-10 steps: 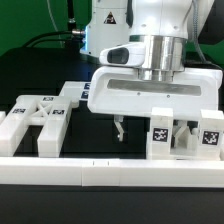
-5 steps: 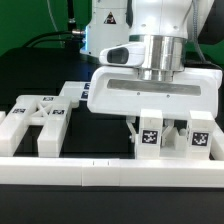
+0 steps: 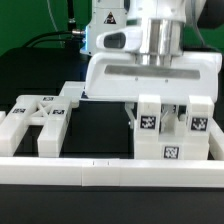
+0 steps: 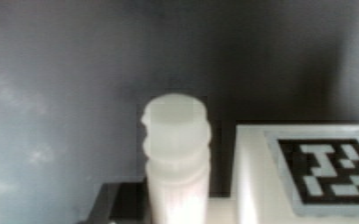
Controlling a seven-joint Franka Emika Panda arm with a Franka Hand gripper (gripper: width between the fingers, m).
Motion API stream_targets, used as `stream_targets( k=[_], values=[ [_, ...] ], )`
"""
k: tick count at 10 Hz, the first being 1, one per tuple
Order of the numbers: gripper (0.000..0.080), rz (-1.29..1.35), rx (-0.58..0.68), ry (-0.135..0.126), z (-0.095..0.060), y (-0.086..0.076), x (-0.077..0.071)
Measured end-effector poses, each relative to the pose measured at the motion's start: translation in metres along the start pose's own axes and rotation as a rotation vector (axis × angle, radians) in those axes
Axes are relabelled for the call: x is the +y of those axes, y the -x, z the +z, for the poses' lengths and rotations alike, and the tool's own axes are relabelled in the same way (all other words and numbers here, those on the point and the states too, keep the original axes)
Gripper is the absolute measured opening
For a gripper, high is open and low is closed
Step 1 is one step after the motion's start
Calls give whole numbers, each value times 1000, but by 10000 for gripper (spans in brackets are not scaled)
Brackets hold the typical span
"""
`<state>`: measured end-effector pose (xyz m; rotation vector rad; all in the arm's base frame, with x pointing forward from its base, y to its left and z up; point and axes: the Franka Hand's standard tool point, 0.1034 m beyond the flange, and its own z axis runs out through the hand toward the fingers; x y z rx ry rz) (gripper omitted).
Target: Assemble chair
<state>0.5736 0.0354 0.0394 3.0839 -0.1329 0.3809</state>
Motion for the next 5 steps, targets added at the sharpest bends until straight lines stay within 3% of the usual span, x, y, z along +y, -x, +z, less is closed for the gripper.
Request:
stream_targets(
  k=[3,5],
  values=[
    [249,-2,-75,-22,-32,-10,20],
    [249,4,-181,-36,-28,0,17]
  ],
)
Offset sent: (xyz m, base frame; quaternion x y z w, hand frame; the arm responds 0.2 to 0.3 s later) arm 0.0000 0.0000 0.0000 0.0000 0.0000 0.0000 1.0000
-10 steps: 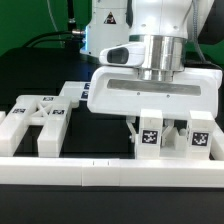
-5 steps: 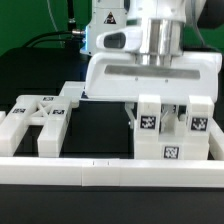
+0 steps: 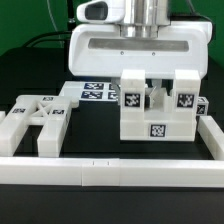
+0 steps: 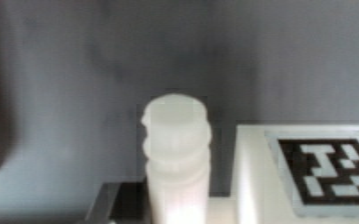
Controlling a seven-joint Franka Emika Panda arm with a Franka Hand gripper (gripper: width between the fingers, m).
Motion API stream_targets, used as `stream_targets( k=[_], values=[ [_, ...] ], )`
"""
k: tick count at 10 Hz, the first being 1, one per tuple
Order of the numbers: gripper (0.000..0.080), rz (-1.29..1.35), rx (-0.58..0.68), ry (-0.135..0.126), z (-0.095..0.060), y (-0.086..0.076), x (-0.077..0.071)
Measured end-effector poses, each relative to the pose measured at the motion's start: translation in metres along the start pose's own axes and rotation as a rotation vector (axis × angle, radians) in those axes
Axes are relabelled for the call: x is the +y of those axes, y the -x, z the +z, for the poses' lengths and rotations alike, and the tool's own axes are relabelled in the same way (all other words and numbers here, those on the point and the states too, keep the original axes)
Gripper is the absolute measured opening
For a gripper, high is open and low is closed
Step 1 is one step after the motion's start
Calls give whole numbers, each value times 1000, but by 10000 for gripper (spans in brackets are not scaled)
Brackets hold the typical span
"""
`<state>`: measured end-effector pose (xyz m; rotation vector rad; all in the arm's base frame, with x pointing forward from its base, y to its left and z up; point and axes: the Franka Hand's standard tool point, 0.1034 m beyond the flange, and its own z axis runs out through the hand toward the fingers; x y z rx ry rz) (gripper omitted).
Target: Assemble chair
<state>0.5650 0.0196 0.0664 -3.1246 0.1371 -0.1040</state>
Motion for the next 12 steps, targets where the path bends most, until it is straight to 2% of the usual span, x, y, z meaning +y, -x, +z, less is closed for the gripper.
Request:
stream_targets(
  k=[2,3,4,5,6,10,12],
  values=[
    [249,15,-149,-22,-3,5,1],
    [249,30,-256,-33,-7,13,10],
    [249,26,-307,-28,-11,11,16],
    [251,21,-408,-28,-17,18,21],
    [251,31,-471,-32,-20,19,23],
    [251,49,-738,-36,-14,30,29],
    [251,53,-885,-45,-20,35,32]
  ],
)
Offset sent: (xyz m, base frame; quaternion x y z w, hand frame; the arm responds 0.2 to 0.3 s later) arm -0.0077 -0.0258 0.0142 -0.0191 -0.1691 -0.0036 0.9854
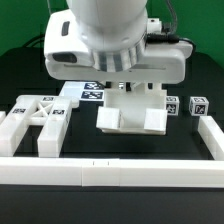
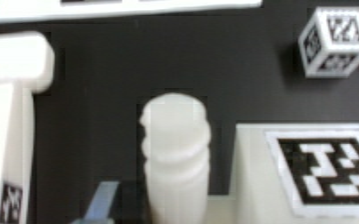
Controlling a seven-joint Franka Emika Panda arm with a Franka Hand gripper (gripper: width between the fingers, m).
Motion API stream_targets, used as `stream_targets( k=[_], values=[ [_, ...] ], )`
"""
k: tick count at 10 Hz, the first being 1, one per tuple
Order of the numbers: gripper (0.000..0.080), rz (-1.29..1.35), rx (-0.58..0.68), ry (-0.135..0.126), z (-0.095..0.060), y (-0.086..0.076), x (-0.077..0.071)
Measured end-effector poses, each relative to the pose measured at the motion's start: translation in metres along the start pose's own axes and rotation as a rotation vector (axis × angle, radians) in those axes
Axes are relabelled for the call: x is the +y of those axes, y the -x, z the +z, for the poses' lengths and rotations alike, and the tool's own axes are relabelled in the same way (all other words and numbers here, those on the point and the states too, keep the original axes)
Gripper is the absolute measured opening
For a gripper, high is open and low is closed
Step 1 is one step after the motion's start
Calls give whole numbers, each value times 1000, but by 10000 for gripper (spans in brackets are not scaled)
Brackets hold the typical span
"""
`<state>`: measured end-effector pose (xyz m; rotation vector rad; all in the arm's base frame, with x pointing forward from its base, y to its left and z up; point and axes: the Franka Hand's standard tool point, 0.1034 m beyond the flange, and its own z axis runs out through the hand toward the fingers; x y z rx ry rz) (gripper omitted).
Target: Assemble chair
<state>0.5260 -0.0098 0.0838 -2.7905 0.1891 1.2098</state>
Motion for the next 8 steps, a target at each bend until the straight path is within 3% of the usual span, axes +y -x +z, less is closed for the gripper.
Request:
stream_targets(
  k=[3,6,8],
  values=[
    [251,4,-219,-11,0,6,7],
    [251,9,-173,-12,5,-16,13],
    [501,24,-182,-13,9,-15,12]
  ],
)
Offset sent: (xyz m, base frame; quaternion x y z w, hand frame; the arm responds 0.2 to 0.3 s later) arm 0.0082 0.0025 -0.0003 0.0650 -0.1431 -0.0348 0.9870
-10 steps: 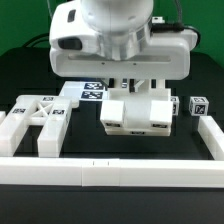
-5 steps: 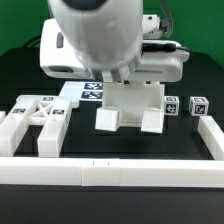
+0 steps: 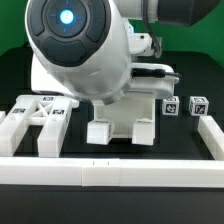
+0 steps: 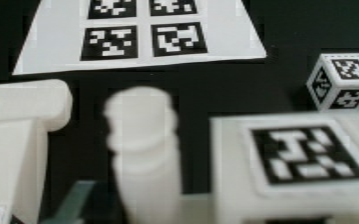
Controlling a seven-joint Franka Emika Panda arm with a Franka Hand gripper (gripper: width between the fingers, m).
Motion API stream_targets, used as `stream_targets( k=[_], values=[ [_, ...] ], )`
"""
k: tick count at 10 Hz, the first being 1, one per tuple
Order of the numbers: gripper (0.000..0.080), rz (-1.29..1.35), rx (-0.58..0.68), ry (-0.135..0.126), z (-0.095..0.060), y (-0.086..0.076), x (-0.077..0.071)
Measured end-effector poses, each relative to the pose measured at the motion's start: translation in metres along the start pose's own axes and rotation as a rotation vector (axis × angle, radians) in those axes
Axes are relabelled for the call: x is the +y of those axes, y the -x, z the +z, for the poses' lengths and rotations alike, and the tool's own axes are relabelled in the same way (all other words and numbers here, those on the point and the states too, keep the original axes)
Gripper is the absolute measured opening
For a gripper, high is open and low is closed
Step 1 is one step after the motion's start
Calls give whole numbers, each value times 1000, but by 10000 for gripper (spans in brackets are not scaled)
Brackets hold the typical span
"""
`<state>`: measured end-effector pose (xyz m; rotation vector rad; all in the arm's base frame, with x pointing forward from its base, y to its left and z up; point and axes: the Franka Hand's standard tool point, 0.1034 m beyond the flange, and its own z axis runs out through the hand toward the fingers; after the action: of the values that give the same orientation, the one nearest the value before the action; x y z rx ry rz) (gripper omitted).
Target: Assemble chair
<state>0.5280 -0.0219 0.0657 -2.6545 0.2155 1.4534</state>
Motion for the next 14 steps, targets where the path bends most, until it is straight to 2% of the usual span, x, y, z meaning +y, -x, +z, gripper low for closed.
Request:
stream_targets(
  k=[1,2,3,7,10,12,14],
  values=[
    [501,3,-1,-1,1,-2,1],
    [618,5,2,-4,-2,-3,4],
    [641,15,7,-7,-3,-7,7],
    [649,22,15,-20,-11,-12,20],
    [649,35,29,-23,-15,-12,22],
    [649,38,221,-2,-34,-21,16],
    [649,69,401,-7,-32,-17,5]
  ],
)
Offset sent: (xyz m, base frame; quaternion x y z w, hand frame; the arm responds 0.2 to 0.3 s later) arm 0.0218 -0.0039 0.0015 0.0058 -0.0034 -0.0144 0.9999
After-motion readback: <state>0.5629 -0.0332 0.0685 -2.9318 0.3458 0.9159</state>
